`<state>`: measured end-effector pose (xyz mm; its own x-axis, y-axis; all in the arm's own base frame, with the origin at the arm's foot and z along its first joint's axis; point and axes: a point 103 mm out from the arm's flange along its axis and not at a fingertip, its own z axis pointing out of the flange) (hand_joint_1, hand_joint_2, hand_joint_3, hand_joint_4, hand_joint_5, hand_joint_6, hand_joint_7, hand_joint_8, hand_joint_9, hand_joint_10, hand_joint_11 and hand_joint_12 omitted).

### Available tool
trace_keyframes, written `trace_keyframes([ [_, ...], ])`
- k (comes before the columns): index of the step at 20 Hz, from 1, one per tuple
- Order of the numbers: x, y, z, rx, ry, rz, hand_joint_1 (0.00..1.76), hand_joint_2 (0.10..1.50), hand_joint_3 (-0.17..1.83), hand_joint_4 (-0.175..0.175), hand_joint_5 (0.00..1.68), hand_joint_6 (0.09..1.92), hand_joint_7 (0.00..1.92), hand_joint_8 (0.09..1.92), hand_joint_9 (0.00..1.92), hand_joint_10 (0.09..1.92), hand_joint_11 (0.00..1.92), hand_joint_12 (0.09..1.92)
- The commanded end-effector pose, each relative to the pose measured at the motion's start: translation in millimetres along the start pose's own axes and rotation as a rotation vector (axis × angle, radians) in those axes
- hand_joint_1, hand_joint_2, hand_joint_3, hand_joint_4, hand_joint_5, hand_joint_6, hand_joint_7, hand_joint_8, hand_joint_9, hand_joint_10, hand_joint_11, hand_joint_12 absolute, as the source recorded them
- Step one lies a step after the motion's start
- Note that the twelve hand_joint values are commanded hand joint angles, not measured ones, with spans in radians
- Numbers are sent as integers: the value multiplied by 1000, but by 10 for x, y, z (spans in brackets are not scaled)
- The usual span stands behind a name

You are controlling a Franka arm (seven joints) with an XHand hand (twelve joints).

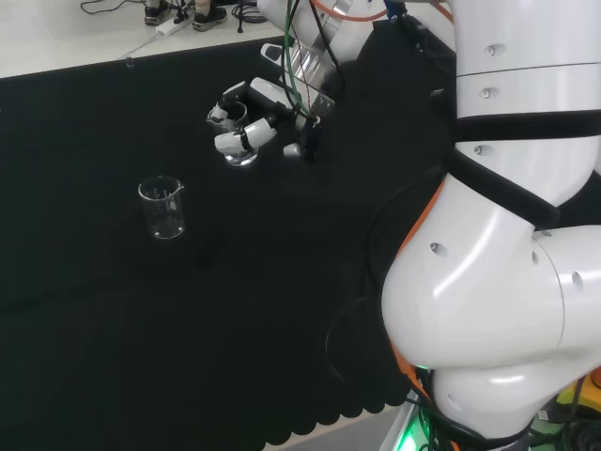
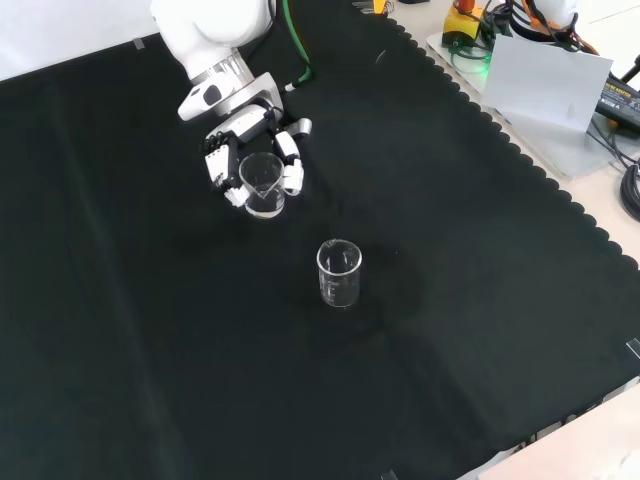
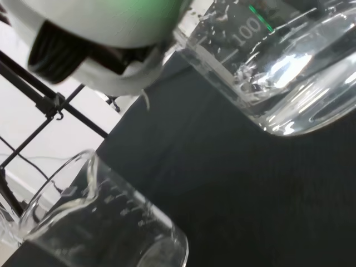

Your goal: Pour the water from the handheld beaker into the one on the table.

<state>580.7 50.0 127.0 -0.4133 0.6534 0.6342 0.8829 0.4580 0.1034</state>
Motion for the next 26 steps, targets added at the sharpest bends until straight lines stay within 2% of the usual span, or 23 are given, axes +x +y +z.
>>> trace_keyframes([
  [1, 89, -173, -86, 34, -46, -6, 1431, 605, 684, -175, 1267, 656, 1299, 668, 1364, 564, 1228, 805],
  [8, 225, -284, -124, 90, -93, -5, 1430, 601, 701, -175, 1254, 686, 1287, 694, 1349, 603, 1218, 793],
  [12, 326, -294, -103, 141, -131, -3, 1329, 579, 776, -175, 1260, 720, 1323, 681, 1486, 691, 1224, 795],
  [14, 378, -280, -49, 181, -182, -10, 1321, 576, 783, -175, 1260, 723, 1326, 680, 1497, 697, 1225, 795],
  [17, 466, -240, -2, 242, -237, 3, 1319, 574, 788, -175, 1261, 725, 1327, 680, 1501, 701, 1225, 795],
  [26, 669, -111, 94, 313, -311, 20, 1319, 569, 801, -175, 1258, 736, 1325, 692, 1509, 712, 1232, 795],
])
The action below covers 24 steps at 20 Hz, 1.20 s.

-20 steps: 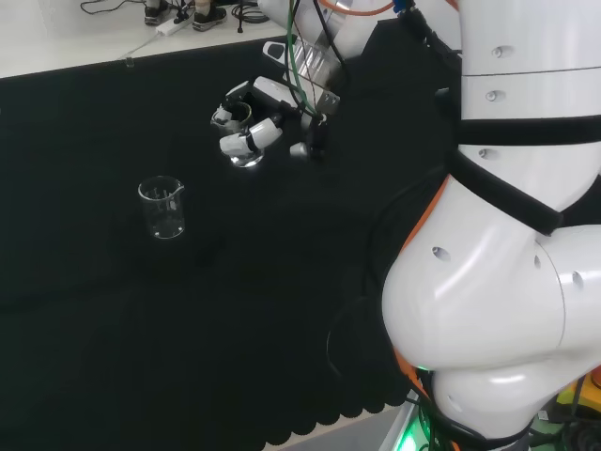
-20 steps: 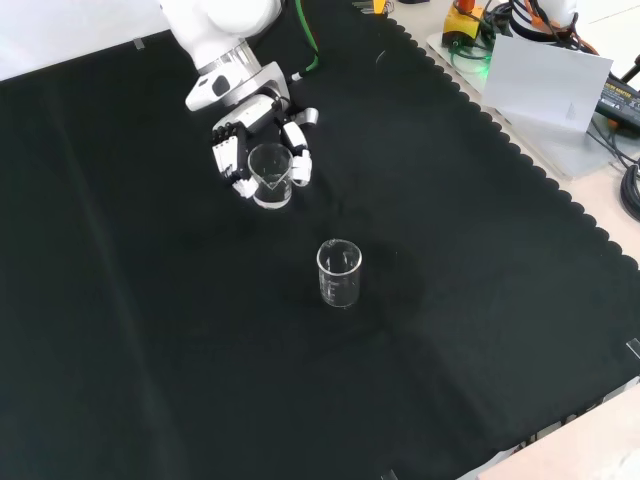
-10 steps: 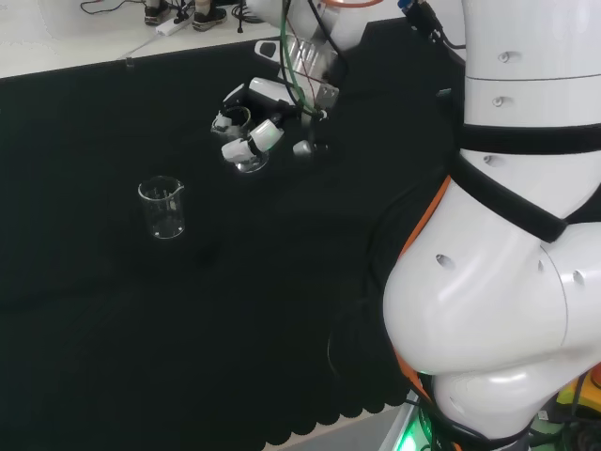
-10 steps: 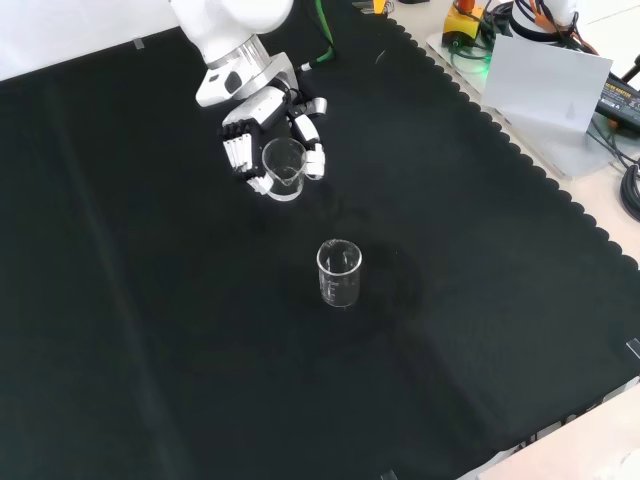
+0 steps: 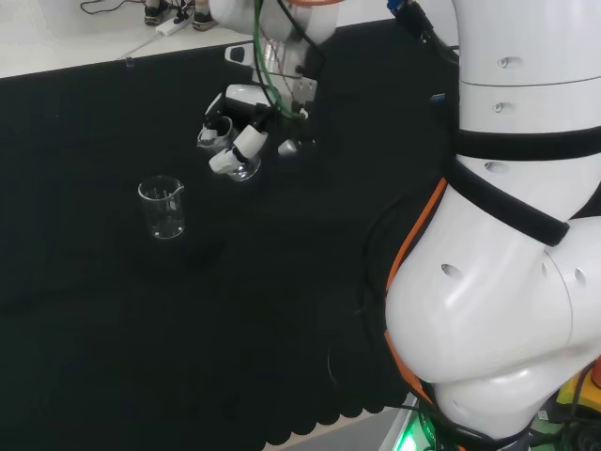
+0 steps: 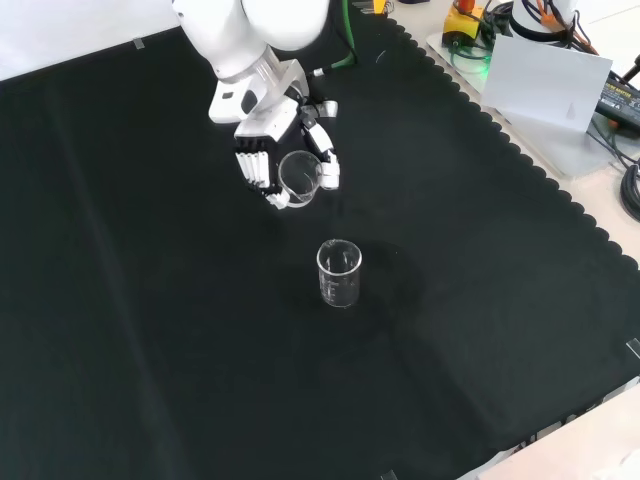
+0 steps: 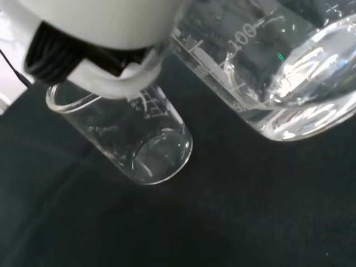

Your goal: Pour the water from the handheld beaker into the one on the table.

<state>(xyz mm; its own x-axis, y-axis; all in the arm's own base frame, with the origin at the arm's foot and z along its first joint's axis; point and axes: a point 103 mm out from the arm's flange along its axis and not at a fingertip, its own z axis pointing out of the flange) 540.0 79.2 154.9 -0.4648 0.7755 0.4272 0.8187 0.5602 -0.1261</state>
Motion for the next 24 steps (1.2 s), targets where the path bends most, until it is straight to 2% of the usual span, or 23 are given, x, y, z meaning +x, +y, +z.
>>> trace_keyframes([
  [1, 150, 97, -10, 61, -74, 3, 1319, 569, 802, -175, 1257, 738, 1324, 693, 1509, 713, 1232, 795],
  [9, 232, 147, 9, 106, -116, -15, 1317, 563, 823, -175, 1245, 769, 1311, 727, 1510, 734, 1234, 788],
  [24, 450, 325, 44, 255, -261, 29, 1313, 557, 864, -175, 1213, 847, 1278, 811, 1494, 794, 1217, 789],
])
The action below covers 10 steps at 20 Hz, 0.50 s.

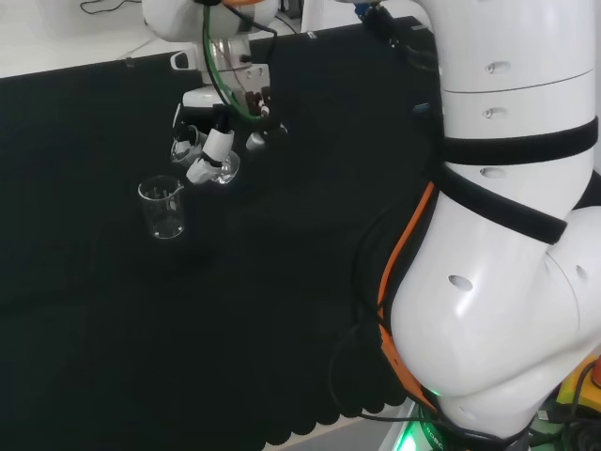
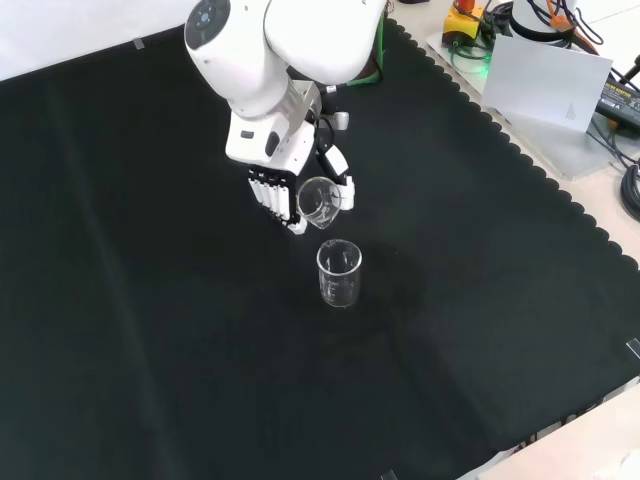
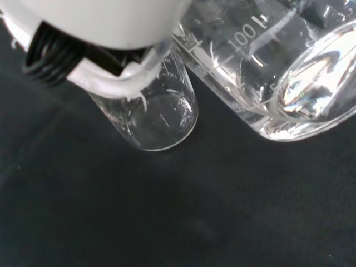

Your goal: Pour the water from the handheld beaker into the one on the table.

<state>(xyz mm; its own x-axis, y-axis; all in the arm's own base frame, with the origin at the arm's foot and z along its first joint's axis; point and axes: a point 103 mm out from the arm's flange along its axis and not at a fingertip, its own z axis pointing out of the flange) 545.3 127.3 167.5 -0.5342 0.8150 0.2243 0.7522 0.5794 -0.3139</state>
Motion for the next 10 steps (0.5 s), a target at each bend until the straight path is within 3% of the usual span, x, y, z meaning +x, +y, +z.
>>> trace_keyframes([
  [1, 67, 43, 16, 64, -52, 16, 1313, 557, 866, -175, 1211, 850, 1276, 815, 1494, 797, 1214, 789],
  [10, 144, 85, -15, 125, -120, 26, 1307, 552, 911, -175, 1176, 934, 1240, 904, 1464, 879, 1188, 809],
])
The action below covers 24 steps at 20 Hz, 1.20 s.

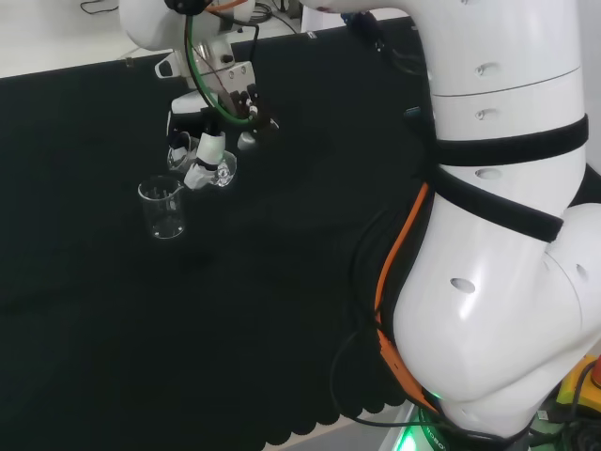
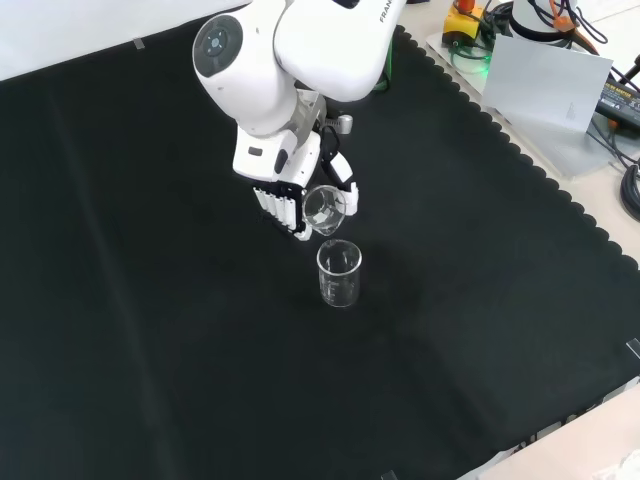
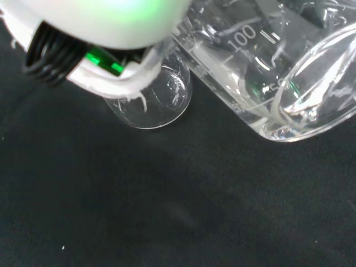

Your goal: Pour the water from the handheld beaker into the one on the table.

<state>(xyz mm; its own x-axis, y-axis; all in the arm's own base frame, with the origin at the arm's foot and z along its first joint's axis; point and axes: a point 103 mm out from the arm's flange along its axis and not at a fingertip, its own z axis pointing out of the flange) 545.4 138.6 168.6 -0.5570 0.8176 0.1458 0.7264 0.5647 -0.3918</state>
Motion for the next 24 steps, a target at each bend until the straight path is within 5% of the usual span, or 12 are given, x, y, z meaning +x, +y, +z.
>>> trace_keyframes([
  [1, 60, 26, -18, 48, -46, 18, 1307, 551, 913, -175, 1175, 937, 1239, 907, 1463, 882, 1187, 809],
  [24, 105, 27, -67, 159, -182, 85, 1304, 555, 927, -175, 1155, 979, 1220, 950, 1451, 924, 1166, 818],
])
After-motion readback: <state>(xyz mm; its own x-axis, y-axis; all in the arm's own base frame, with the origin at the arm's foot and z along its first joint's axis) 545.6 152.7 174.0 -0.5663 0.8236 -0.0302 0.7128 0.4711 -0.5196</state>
